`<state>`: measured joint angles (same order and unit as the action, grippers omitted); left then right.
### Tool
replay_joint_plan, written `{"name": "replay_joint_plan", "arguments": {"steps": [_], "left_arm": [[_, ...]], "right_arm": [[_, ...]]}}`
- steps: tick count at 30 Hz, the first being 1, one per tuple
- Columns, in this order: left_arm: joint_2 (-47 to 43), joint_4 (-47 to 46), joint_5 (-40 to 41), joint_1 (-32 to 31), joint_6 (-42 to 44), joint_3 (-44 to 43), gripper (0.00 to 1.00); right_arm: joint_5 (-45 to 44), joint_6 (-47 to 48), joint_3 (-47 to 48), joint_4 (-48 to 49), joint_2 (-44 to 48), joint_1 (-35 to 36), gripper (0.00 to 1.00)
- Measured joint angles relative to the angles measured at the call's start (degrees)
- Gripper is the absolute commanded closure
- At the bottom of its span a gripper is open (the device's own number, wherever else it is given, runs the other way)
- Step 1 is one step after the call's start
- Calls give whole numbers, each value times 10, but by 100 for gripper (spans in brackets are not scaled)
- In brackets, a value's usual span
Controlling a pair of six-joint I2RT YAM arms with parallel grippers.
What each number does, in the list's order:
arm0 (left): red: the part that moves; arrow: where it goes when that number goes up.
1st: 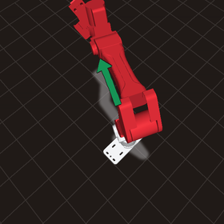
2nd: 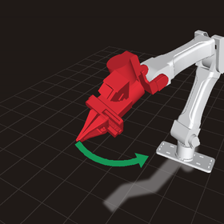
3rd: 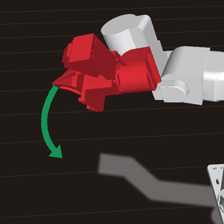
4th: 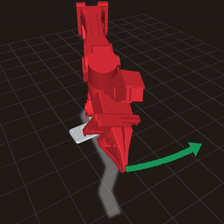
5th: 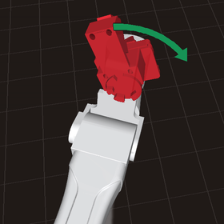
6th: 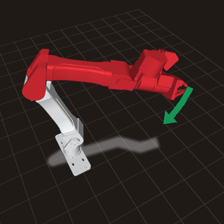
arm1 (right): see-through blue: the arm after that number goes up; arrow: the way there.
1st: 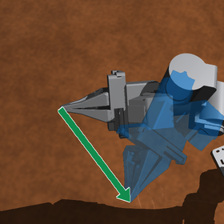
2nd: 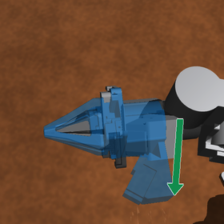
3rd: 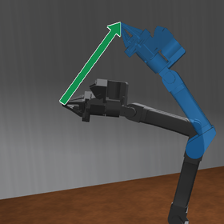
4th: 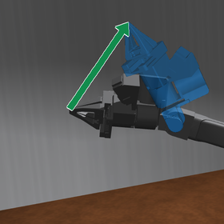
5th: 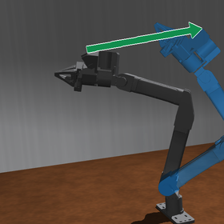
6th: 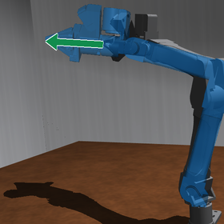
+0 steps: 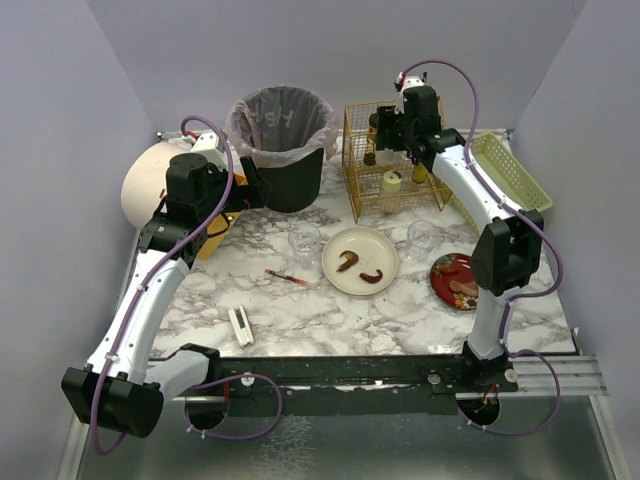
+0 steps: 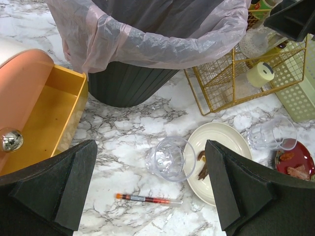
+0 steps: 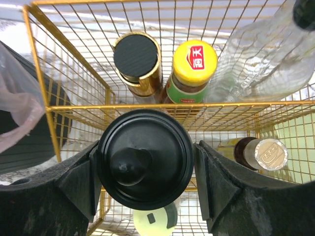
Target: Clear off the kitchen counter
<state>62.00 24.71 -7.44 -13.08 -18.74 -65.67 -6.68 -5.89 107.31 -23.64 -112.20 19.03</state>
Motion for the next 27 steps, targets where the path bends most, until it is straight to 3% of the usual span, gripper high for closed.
{"name": "replay_joint_plan", "arguments": {"steps": [18,20,24,27], "left_arm": [[6,3,0,0,5,0,1],[7,3,-1,0,7,0,1],[10,3,-1,0,8,0,1],[11,3,-1,0,8,0,1]], "right_arm": [[1,13,-41,13,-65,-7,99],[1,13,-35,10,-70,-8,92],[1,13,-32,8,-73,-9,52],[1,13,-32,8,-73,-9,35]]}}
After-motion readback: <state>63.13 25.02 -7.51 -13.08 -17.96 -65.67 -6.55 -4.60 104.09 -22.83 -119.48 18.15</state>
